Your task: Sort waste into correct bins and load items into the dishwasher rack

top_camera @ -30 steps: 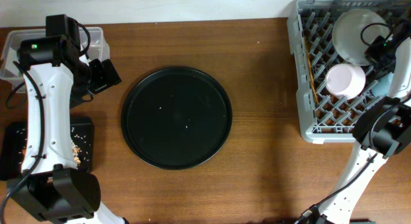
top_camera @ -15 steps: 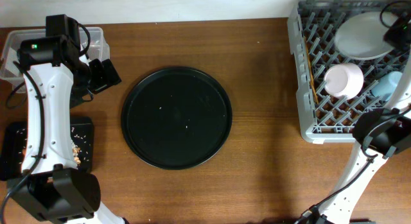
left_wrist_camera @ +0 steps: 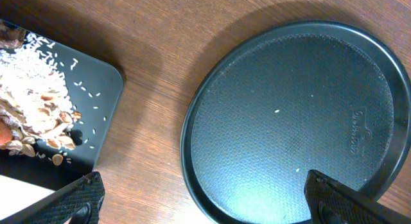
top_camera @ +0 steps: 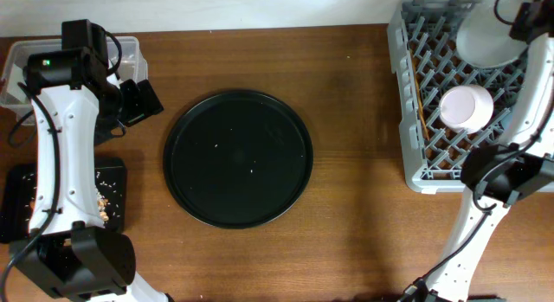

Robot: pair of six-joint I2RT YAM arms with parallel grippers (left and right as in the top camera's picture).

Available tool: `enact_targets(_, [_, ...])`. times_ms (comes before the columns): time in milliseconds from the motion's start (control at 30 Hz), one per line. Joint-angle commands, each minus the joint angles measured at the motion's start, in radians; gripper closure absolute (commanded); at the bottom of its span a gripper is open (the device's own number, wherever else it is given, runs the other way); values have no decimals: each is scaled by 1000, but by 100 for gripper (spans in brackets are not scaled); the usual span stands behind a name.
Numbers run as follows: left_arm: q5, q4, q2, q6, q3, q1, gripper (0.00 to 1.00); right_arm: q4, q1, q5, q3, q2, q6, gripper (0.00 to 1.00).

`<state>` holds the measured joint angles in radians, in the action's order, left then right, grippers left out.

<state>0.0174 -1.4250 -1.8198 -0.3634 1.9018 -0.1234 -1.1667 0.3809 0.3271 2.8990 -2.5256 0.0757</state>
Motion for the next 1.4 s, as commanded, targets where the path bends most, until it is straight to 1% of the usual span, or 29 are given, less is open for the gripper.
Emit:
enact_targets(0, [-11, -1, 2, -10, -2, 3, 1, 34, -41, 69, -5, 11, 79, 96])
enact_targets(100, [-11, -1, 2, -10, -2, 3, 1, 55, -59, 130, -5, -2, 106, 96])
enact_targets(367, [-11, -1, 2, -10, -2, 3, 1, 90, -60, 134, -18, -64, 196, 96])
enact_targets(533, [-11, -1, 2, -10, -2, 3, 1, 117, -63, 148, -82, -69, 250, 96])
enact_targets(633, [-11, -1, 2, -10, -2, 3, 1, 121, -72, 172, -89, -69, 249, 96])
enact_targets(733, [-11, -1, 2, -10, -2, 3, 1, 146, -82, 291, -89, -61, 204, 96])
enact_targets(800, [-11, -1, 2, -10, -2, 3, 1, 151, -82, 323, -89, -51, 200, 96])
enact_targets(900, [-11, -1, 2, -10, -2, 3, 1, 151, -82, 311, -89, -24, 200, 96])
enact_targets(1000, [-11, -1, 2, -10, -2, 3, 1, 150, -87, 253, -89, -1, 200, 96])
enact_targets(1133, [-11, -1, 2, -10, -2, 3, 1, 133, -113, 251, -95, 0, 201, 96])
enact_targets(1367, [-11, -1, 2, -10, -2, 3, 1, 150, -145, 253, -115, 0, 260, 96])
